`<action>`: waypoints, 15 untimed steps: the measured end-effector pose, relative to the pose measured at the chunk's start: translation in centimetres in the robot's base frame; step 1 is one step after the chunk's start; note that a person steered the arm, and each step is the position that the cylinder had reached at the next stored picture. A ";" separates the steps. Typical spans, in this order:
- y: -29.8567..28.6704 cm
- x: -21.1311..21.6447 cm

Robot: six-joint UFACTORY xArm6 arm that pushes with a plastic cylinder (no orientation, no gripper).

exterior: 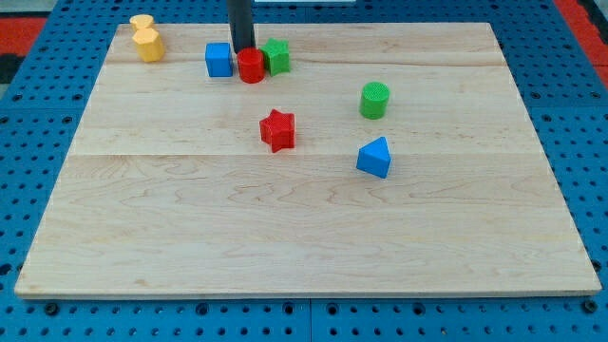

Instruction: Push green star along with green circle towards center right

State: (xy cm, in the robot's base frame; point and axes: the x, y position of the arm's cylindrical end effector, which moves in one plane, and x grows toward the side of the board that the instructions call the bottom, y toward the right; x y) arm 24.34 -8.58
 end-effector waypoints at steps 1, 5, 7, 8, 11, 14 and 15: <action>0.0 -1.0; 4.3 2.4; 7.8 3.5; 9.7 4.5; 14.9 7.5; 14.9 9.5; 12.2 10.6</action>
State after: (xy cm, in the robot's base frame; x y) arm 34.94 3.63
